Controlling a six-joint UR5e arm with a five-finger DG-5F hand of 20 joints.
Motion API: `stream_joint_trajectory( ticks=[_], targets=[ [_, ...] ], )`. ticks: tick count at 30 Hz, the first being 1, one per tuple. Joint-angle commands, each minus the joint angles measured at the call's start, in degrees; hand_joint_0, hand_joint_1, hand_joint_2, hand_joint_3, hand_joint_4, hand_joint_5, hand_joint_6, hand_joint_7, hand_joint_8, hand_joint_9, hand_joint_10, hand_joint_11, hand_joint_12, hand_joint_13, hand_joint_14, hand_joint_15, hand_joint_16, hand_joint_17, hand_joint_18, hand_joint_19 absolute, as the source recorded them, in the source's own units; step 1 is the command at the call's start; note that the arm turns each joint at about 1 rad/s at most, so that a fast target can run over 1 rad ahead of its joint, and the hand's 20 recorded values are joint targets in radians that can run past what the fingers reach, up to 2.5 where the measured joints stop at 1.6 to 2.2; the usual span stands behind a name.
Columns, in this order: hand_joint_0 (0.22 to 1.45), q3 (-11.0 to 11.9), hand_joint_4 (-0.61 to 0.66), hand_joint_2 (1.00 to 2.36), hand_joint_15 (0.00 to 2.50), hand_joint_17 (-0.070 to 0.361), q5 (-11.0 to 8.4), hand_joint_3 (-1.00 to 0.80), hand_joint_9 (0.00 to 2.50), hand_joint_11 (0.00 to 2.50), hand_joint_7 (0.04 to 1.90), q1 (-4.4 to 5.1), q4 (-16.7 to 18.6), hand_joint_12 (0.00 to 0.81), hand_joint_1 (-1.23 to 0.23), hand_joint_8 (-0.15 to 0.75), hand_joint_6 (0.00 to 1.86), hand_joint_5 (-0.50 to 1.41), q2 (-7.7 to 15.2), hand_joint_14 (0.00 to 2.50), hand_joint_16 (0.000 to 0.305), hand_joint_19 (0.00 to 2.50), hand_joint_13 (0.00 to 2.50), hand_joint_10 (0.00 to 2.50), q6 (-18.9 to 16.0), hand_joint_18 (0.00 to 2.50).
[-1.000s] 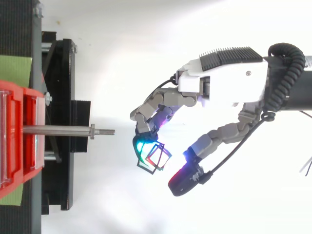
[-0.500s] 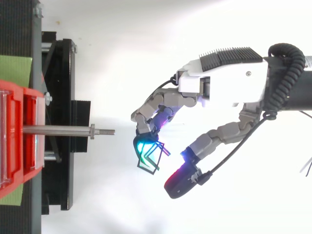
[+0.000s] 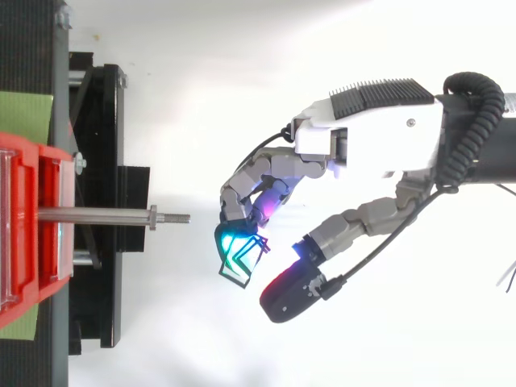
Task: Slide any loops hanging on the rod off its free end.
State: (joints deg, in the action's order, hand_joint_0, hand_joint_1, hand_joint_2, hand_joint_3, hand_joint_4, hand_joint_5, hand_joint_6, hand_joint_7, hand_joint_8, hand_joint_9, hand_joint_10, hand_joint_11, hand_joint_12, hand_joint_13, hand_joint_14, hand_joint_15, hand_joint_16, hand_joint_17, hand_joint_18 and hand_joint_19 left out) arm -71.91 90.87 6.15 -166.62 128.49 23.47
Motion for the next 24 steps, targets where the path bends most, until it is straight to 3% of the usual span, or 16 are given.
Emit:
stream_joint_trajectory(
  ticks=[1, 7, 15, 24],
  targets=[
    [0.58, 0.02, 0.17, 1.0, 0.07, 0.106, 0.0, -0.5, 0.88, 0.23, 1.03, 0.0, 0.07, 0.316, -0.46, 0.324, 0.78, -0.15, 0.0, 0.0, 0.047, 0.31, 0.79, 0.01, 0.0, 0.87],
    [0.62, 0.02, 0.14, 1.0, 0.08, 0.105, 0.0, -0.5, 0.89, 0.24, 1.05, 0.0, 0.07, 0.313, -0.46, 0.324, 0.79, -0.15, 0.0, 0.0, 0.047, 0.31, 0.79, 0.01, 0.09, 0.87],
    [0.6, 0.02, 0.16, 1.01, 0.09, 0.107, 0.0, -0.32, 0.87, 0.25, 1.08, 0.0, -0.02, 0.32, -0.73, 0.327, 0.85, -0.18, 0.0, 0.0, 0.047, 0.31, 0.79, 0.01, 0.09, 0.86],
    [0.65, 0.02, 0.1, 1.01, 0.08, 0.106, 0.0, -0.41, 0.85, 0.26, 1.03, 0.0, 0.16, 0.321, -0.85, 0.316, 0.88, -0.19, 0.0, 0.0, 0.047, 0.3, 0.79, 0.01, 0.18, 0.87]
  ],
)
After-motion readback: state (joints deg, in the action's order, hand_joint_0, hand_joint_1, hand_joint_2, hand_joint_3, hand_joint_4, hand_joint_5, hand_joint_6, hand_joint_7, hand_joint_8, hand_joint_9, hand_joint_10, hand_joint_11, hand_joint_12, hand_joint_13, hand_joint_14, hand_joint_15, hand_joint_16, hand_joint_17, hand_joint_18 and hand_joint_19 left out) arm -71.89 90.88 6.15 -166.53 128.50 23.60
